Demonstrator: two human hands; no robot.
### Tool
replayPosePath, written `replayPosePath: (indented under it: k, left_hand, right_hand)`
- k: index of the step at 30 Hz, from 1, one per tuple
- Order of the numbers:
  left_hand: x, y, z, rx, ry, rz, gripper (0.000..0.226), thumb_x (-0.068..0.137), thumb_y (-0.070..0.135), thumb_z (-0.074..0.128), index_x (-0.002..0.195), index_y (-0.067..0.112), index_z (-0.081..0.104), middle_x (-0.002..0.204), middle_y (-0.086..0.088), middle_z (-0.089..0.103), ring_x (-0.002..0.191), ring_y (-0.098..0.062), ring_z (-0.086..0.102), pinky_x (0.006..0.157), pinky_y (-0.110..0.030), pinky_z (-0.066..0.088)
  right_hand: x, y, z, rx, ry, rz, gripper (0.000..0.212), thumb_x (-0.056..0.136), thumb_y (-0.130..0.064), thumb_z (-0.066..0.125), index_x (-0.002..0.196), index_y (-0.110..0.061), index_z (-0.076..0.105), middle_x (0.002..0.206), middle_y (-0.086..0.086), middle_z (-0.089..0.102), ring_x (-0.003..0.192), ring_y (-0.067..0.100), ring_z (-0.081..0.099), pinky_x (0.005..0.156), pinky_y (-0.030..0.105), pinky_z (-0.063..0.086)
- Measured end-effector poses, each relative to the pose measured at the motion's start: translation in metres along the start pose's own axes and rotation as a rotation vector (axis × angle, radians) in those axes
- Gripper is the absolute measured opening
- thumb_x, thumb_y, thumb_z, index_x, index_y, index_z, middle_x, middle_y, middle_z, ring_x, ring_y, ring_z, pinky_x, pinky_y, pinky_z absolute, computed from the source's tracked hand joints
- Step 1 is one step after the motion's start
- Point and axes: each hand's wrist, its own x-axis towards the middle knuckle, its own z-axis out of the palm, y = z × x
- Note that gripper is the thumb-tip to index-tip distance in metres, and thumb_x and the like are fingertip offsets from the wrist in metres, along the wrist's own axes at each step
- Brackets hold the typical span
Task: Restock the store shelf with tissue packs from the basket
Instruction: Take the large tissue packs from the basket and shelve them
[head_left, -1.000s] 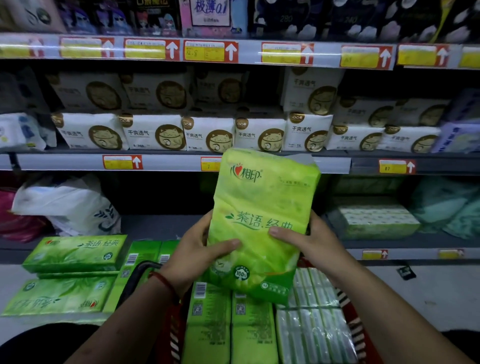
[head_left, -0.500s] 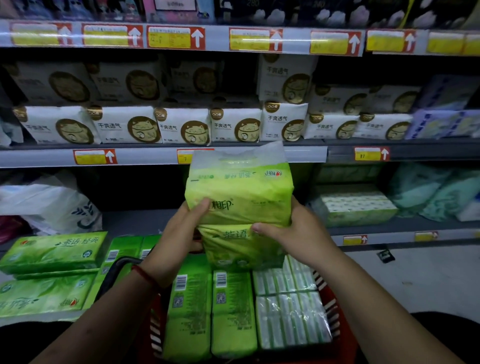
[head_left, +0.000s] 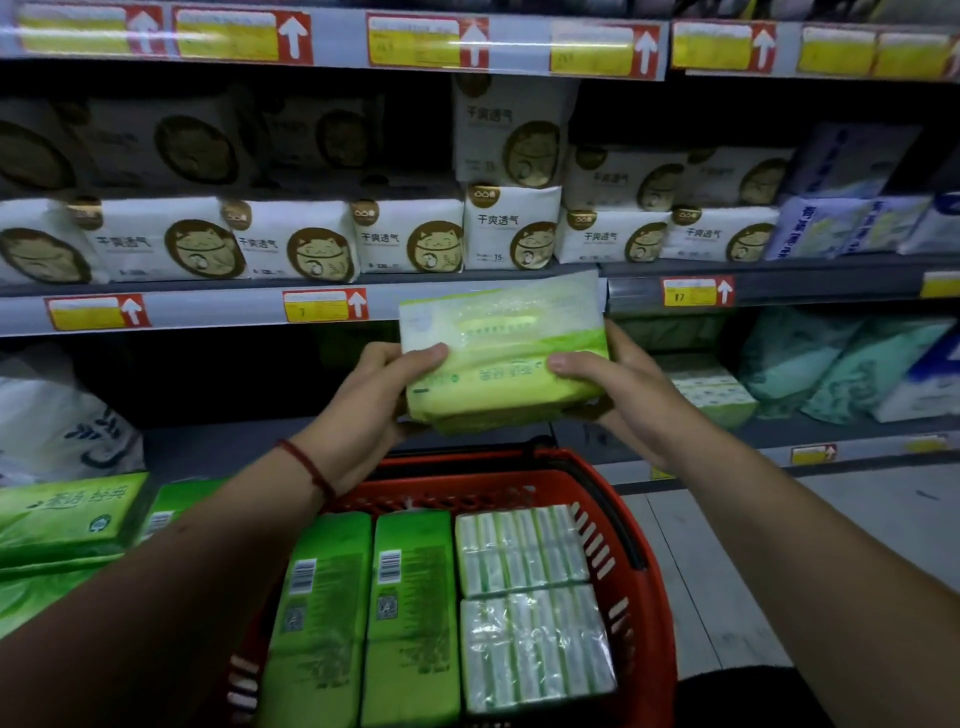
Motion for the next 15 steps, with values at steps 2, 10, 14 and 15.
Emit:
replayPosePath:
  k: [2,10,14,15]
  left_hand:
    - [0.017,-0.013,0.013,0.003,-0.031,-0.045,0.079,0.067,0.045,0.084,0.125,0.006,0.047,0.131,-0.023,0.062,0.108,-0.030,0.068,0.086,-0.050,0.058]
    - [0.106,-0.081,0.045,0.057,-0.066,-0.212,0.107,0.058,0.058,0.093,0.142,0.011,0.045,0.137,-0.015,0.062,0.116,-0.034,0.068,0.097,-0.062,0.055]
    - [0.153,-0.106,0.060,0.031,-0.036,-0.318,0.101,0.065,0.073,0.082,0.145,0.022,0.048,0.140,-0.008,0.063,0.121,-0.032,0.066,0.101,-0.056,0.053]
    - [0.162,-0.107,0.067,-0.006,-0.010,-0.330,0.090,0.073,0.074,0.073,0.145,0.024,0.050,0.136,-0.005,0.066,0.119,-0.030,0.068,0.101,-0.055,0.053]
  right_hand:
    - [0.009,0.012,-0.018,0.018,0.037,0.023,0.045,0.090,-0.013,0.073,0.130,-0.031,0.062,0.121,-0.001,0.075,0.116,0.026,0.070,0.098,0.047,0.057]
    - [0.056,0.074,-0.071,0.063,0.171,0.138,0.034,0.092,-0.014,0.070,0.121,-0.032,0.066,0.113,-0.004,0.076,0.115,0.025,0.068,0.102,0.052,0.053]
    - [0.093,0.088,-0.093,0.006,0.189,0.251,0.026,0.093,-0.029,0.070,0.118,-0.032,0.064,0.128,-0.005,0.065,0.115,0.019,0.064,0.092,0.045,0.055]
    - [0.105,0.090,-0.099,-0.032,0.188,0.277,0.031,0.091,-0.037,0.072,0.121,-0.033,0.063,0.134,-0.007,0.060,0.119,0.018,0.059,0.098,0.048,0.052]
